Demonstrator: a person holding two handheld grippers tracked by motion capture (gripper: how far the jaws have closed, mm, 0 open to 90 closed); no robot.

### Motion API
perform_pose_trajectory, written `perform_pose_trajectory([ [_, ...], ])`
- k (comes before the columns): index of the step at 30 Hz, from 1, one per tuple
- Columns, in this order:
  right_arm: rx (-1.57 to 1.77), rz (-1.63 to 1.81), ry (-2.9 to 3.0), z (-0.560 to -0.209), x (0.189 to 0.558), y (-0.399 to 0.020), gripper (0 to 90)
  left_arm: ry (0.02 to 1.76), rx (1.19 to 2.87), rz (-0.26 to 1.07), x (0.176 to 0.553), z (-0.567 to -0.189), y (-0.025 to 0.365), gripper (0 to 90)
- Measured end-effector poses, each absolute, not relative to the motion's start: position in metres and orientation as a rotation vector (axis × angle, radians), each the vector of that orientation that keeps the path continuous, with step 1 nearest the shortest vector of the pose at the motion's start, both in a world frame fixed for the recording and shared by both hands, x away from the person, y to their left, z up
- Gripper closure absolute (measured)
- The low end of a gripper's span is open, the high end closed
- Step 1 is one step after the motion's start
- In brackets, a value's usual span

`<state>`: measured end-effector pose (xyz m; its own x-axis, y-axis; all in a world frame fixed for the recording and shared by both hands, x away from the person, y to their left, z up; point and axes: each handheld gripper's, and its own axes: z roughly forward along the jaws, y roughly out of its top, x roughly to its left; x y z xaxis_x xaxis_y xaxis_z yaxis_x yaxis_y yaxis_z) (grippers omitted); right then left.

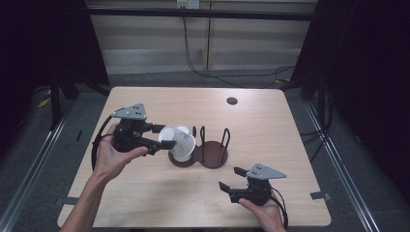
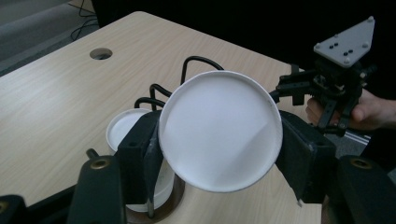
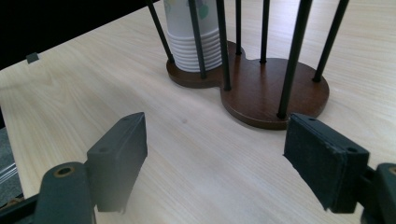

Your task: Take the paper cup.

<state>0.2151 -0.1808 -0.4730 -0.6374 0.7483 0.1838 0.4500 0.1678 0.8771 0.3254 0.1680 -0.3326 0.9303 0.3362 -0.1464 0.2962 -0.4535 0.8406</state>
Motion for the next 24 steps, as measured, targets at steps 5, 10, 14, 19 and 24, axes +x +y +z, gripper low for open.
perform_pose_trajectory([
  [5,1.148,1.446,2.177,-0.47,0.218,-0.177,20.6,0.451,2.069,0.018,0.322,-0.339,0.168,37.5],
  [10,1.095,1.459,2.202,-0.456,0.22,-0.172,20.7,0.432,2.086,-0.016,0.317,-0.348,0.165,37.4],
  [14,1.056,1.467,2.223,-0.45,0.224,-0.166,18.5,0.429,2.096,-0.023,0.316,-0.356,0.163,37.4],
  [19,1.022,1.472,2.256,-0.451,0.229,-0.157,15.3,0.42,2.103,-0.055,0.314,-0.368,0.161,37.4],
  [24,0.96,1.514,2.28,-0.441,0.235,-0.15,15.3,0.408,2.11,-0.079,0.312,-0.376,0.156,37.4],
])
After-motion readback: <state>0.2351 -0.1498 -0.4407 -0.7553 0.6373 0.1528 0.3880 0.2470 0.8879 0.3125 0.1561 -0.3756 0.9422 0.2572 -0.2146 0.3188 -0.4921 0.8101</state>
